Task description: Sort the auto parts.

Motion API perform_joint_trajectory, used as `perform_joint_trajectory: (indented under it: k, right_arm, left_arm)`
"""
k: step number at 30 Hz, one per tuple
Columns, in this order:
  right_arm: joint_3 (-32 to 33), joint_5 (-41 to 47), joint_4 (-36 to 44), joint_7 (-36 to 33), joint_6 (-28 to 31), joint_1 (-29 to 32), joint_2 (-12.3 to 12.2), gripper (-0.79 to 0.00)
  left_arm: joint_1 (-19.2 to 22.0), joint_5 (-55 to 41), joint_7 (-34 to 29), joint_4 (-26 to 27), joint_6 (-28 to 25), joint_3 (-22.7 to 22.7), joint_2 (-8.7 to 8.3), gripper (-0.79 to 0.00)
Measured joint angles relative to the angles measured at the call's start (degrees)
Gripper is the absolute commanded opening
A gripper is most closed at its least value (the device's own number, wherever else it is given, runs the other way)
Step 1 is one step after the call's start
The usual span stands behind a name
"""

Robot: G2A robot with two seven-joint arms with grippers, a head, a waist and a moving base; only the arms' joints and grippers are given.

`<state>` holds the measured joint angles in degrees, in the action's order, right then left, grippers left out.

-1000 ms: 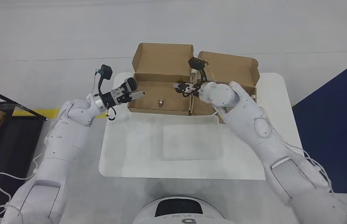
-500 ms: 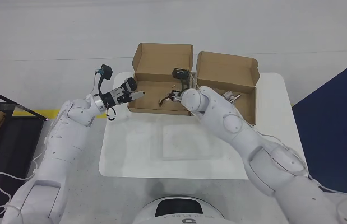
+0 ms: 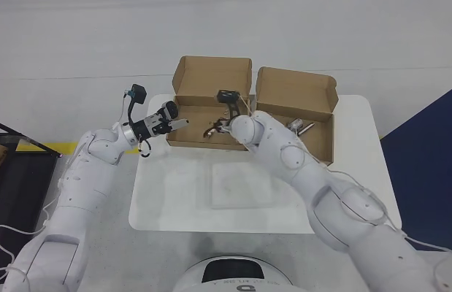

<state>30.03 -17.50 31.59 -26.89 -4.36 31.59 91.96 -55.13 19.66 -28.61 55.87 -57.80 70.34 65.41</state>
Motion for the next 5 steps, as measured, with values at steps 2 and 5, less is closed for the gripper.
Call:
perform_joint_trajectory:
  k: [2, 5]
  right_arm:
    - [1.35, -0.39, -0.14, 1.62, 4.21, -0.46, -0.77, -0.477]
    - [4.2, -0.47, 0.89, 2.89, 11.82, -0.26, -2.77, -0.459]
  left_arm:
    - [0.0, 0.0, 0.0, 0.0, 0.0, 0.0, 0.0, 0.0]
    - [0.0, 0.0, 0.0, 0.0, 0.0, 0.0, 0.0, 0.0]
